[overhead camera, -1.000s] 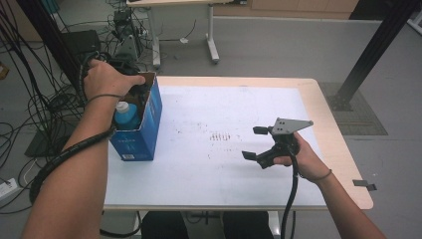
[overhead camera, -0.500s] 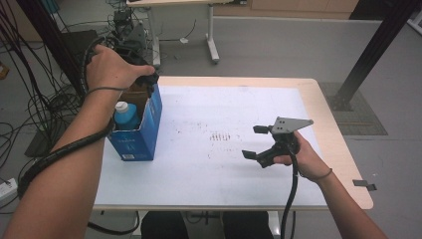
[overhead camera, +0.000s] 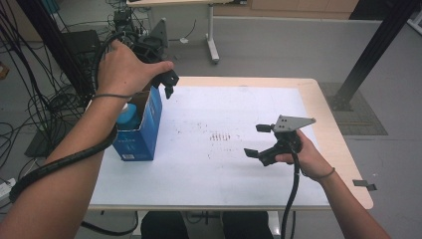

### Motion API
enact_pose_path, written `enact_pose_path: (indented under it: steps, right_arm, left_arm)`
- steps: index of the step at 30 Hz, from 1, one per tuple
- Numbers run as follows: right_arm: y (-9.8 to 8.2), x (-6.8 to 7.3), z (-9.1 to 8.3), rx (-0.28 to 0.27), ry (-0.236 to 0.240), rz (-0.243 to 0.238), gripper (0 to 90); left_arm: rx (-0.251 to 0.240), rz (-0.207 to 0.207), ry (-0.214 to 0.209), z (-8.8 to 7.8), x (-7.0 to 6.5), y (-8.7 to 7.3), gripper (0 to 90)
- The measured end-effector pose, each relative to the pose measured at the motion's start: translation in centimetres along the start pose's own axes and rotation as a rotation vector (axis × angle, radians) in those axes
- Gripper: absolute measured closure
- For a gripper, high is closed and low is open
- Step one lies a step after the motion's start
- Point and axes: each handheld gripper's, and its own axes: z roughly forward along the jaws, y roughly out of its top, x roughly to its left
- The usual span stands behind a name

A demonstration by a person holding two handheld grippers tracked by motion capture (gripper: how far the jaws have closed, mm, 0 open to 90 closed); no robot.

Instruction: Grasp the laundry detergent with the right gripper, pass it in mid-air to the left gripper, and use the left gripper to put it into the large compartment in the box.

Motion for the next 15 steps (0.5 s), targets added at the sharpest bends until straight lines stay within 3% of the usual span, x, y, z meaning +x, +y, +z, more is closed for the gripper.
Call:
enact_pose_path:
  steps: [6, 7, 12, 15]
  right_arm:
    - [0.1, -0.1, -0.4, 0.005, -0.016, 0.005, 4.8]
    - [0.1, -0.1, -0.4, 0.005, -0.016, 0.005, 4.8]
    - [0.0, -0.3, -1.0, 0.002, -0.042, 0.027, 4.9]
    - [0.0, -0.4, -1.2, 0.001, -0.049, 0.032, 4.8]
  left_arm:
    - [-0.008, 0.092, -0.024, 1.5, -2.7, -0.5, 6.7]
    - [-0.008, 0.092, -0.024, 1.5, -2.7, -0.5, 6.8]
    - [0.003, 0.17, -0.062, 3.7, -5.1, -0.9, 6.7]
    - [0.007, 0.193, -0.068, 4.3, -5.9, -1.0, 6.4]
